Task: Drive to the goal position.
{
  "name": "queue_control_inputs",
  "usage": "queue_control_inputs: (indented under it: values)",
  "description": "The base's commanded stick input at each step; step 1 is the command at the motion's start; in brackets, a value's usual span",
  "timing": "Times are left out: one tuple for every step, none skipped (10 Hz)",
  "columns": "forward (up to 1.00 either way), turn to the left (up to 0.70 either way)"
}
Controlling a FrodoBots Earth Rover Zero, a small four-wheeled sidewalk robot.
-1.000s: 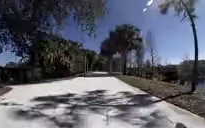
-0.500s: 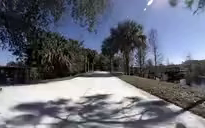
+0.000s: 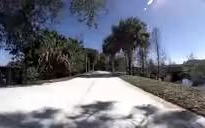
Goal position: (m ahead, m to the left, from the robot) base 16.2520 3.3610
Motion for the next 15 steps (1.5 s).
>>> queue_control_inputs:
  values:
    - [1.0,-0.4]
    - [1.0,-0.4]
    - [1.0,-0.4]
    - [1.0,-0.4]
    - [1.0,-0.02]
    - [1.0,0.0]
    - [1.0,0.0]
    - [1.0,0.0]
    - [1.0,0.0]
    - [1.0,0.0]
    - [1.0,0.0]
    - [1.0,0.0]
    - [1.0,0.0]
    - [1.0,0.0]
    - [1.0,0.0]
